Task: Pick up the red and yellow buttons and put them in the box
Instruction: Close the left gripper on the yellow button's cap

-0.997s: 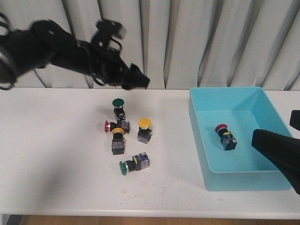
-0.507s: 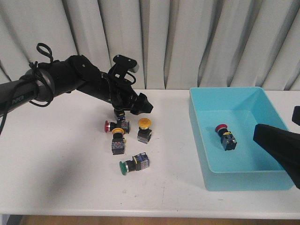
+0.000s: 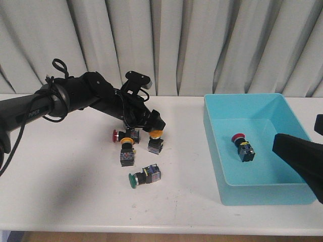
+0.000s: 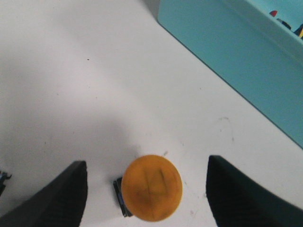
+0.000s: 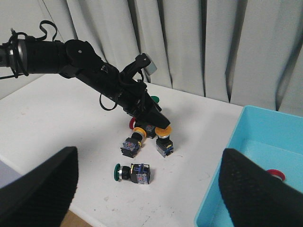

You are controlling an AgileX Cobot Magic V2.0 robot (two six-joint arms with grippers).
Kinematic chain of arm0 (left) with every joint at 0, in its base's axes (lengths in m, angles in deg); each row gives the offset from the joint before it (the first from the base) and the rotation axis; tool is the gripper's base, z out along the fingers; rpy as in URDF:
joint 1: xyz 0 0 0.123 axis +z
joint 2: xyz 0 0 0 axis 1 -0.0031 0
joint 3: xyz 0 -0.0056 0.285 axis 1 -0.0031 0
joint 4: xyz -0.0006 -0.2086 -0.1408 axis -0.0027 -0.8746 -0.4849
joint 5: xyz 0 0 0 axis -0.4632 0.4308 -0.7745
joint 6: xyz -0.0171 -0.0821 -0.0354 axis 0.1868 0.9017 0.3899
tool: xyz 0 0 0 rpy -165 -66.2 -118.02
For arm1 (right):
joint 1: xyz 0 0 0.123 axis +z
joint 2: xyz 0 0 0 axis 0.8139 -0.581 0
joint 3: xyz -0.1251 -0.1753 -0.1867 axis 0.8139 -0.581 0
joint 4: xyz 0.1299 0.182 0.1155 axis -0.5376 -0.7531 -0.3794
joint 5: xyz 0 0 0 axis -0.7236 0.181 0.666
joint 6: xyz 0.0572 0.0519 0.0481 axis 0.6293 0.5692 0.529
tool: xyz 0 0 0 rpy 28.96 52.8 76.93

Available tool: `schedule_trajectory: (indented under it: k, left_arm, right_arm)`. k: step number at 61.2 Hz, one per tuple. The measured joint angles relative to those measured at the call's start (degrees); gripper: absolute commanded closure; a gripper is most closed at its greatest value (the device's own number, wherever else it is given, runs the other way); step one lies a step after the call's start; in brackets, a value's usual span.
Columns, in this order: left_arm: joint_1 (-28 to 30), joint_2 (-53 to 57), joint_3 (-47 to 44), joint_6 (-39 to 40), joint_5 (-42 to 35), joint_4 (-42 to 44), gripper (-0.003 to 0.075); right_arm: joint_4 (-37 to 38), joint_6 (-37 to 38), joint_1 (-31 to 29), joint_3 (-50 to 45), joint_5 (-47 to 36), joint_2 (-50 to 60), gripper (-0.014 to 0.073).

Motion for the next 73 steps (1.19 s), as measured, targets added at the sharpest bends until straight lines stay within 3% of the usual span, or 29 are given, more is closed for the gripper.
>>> schedule_trajectory:
  k: [33,44,56,73]
  left_arm:
    - [-0.4,-3.8,0.0,0.0,-0.7,-0.6,0.0216]
    - [-0.4,-4.1,0.0,0.0,-0.7,-0.6,0.0253]
    - [-0.4,-4.1,0.1,2.2,-0.7,-0.7,0.0400]
    - [-0.4,-4.1,0.1,3.0,-0.7,-0.8,0.0717]
  right_arm:
    - [0.0,0.0,0.0,0.0,0.1,0.0,0.0014]
    - [0.0,0.0,0.0,0.0,0.1,0.0,0.0014]
    - [0.0,0.0,0.0,0.0,0.1,0.0,0.0014]
    - [0.0,0.0,0.0,0.0,0.0,0.0,0.0014]
